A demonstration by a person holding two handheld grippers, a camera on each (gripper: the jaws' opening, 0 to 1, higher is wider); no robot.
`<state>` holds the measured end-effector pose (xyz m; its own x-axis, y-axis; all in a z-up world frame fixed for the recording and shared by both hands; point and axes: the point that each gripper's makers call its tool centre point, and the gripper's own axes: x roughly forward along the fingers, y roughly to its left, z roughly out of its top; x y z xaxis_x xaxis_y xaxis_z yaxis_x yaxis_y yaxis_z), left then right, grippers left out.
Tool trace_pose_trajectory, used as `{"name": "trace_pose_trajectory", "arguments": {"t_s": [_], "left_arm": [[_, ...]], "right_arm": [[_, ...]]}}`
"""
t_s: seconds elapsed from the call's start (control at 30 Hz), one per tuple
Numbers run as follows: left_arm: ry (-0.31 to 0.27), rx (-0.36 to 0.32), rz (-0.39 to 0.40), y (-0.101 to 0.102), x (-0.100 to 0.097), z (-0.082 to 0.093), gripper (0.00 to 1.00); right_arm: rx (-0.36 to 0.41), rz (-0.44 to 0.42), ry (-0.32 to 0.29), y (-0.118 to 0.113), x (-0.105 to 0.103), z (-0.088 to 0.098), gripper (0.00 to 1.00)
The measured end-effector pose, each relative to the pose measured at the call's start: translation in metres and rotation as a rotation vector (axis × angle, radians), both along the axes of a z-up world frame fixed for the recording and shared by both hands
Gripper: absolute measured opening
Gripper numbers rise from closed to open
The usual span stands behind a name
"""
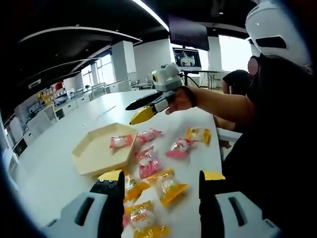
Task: Pick up the marshmallows scattered on the table and place them into the bowl on the table
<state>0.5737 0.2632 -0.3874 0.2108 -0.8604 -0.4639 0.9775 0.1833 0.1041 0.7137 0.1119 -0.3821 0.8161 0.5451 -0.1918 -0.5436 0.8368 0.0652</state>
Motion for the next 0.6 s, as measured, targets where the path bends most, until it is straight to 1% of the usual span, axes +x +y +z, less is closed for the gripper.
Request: {"name": "trace_pose_trajectory", "arguments": {"t_s": [0.1,0.23,0.33,0.4,0.6], "left_arm": [[0.0,0.003,-0.005,0.0,-0.001,0.0,0.6],[-0.003,0.009,-0.006,0.0,-0.002,0.0,0.6],[0.0,0.008,-0.002,0.0,-0.002,-0.001,0.6],[0.001,0.013,-0.002,0.001,-0.002,-0.003,0.6],[0.006,0.021,-0.009,0.0,-0.004,-0.006,0.6]], "right_arm": [[-0.005,0.002,0.0,-0.001,-0.002,0.0,0.89],[-0.015,0.029,0.0,0.002,-0.007,0.0,0.89],[-0.04,0.048,0.005,0.004,-0.011,-0.003,0.88],[-0.052,0.046,-0.005,0.004,-0.013,-0.002,0.86],[-0.052,0.059,-0.006,0.004,-0.011,-0.002,0.86]]}}
